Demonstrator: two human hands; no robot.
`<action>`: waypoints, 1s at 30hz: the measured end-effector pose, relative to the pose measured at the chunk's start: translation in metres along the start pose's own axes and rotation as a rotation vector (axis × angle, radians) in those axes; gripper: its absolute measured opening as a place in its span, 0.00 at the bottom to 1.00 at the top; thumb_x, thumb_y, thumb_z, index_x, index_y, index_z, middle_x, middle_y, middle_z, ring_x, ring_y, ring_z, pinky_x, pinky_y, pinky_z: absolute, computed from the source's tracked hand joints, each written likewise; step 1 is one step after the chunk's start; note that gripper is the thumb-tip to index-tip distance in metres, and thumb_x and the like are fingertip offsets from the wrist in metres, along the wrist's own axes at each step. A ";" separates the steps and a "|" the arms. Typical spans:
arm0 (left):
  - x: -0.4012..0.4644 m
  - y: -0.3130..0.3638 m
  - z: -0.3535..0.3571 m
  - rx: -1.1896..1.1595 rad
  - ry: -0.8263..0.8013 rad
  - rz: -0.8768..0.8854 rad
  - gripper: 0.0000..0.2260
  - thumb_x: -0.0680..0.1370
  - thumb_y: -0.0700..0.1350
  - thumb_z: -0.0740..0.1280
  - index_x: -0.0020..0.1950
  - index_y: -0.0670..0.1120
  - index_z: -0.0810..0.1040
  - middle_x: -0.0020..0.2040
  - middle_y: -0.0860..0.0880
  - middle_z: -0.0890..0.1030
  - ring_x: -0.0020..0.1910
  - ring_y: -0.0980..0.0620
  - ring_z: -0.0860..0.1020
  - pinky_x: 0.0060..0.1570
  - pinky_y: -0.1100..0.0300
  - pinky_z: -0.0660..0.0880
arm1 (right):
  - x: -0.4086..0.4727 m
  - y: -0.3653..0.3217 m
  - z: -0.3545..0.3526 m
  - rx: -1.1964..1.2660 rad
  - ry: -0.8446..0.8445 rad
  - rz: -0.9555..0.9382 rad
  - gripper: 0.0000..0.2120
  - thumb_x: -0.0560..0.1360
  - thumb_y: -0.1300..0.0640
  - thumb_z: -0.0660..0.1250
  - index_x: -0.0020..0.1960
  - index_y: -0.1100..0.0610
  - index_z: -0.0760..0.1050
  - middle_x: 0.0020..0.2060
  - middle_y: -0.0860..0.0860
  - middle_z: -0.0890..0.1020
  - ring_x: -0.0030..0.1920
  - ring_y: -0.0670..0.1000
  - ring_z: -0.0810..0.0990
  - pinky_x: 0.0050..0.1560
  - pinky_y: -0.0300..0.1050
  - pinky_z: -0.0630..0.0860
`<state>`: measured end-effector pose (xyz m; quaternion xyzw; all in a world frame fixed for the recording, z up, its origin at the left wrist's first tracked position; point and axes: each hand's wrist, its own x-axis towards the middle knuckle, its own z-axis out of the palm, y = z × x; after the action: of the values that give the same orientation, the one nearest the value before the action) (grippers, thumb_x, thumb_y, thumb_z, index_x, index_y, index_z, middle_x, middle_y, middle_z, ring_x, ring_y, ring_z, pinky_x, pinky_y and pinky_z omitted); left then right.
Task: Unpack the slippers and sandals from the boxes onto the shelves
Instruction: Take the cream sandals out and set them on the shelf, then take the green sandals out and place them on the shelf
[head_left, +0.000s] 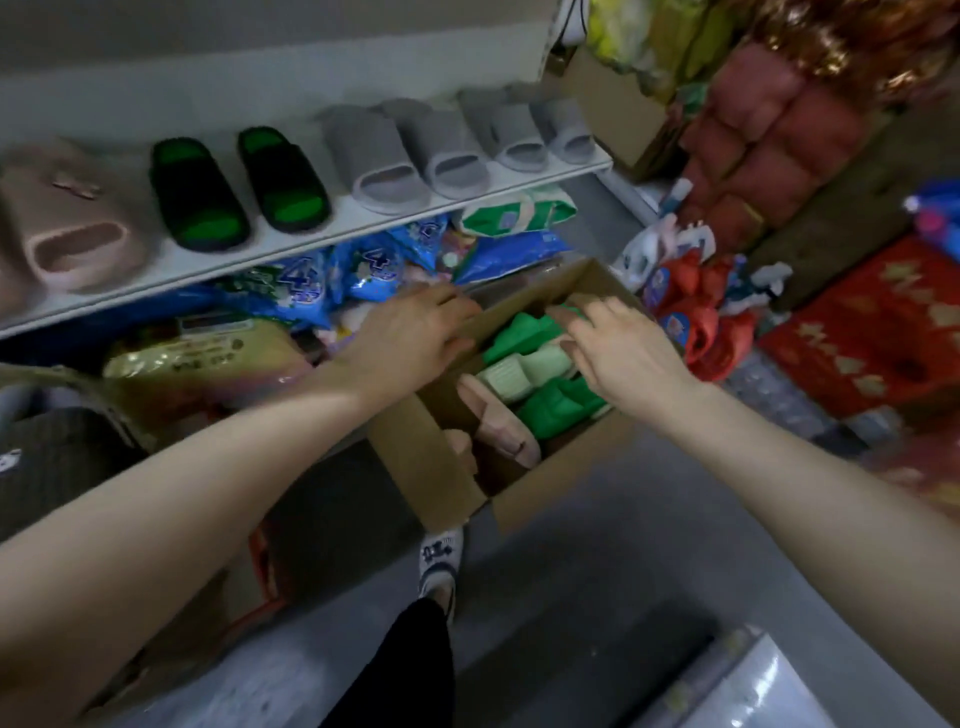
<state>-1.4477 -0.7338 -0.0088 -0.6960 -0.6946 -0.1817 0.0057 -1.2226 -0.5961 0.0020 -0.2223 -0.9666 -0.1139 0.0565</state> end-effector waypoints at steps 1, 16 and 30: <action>0.010 0.001 0.017 -0.015 -0.020 0.014 0.15 0.73 0.46 0.71 0.59 0.47 0.79 0.55 0.44 0.80 0.52 0.40 0.78 0.45 0.49 0.77 | -0.003 0.012 0.015 0.006 -0.026 0.025 0.18 0.76 0.56 0.65 0.65 0.60 0.76 0.57 0.61 0.79 0.51 0.63 0.79 0.46 0.55 0.79; 0.107 -0.026 0.207 -0.154 -0.338 -0.145 0.20 0.73 0.45 0.70 0.66 0.49 0.75 0.63 0.47 0.76 0.58 0.45 0.76 0.55 0.47 0.77 | -0.004 0.108 0.195 0.373 -0.400 0.354 0.21 0.74 0.59 0.72 0.66 0.59 0.75 0.60 0.58 0.79 0.58 0.63 0.79 0.54 0.54 0.78; 0.219 -0.030 0.358 0.106 -0.537 -0.299 0.31 0.77 0.37 0.63 0.78 0.44 0.55 0.78 0.44 0.55 0.71 0.37 0.61 0.64 0.44 0.70 | -0.009 0.122 0.341 0.505 -0.702 0.250 0.22 0.81 0.43 0.59 0.67 0.56 0.71 0.59 0.54 0.79 0.61 0.56 0.75 0.60 0.52 0.72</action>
<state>-1.3962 -0.4284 -0.2939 -0.6081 -0.7744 0.0461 -0.1685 -1.1807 -0.4095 -0.3058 -0.3418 -0.8906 0.2154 -0.2089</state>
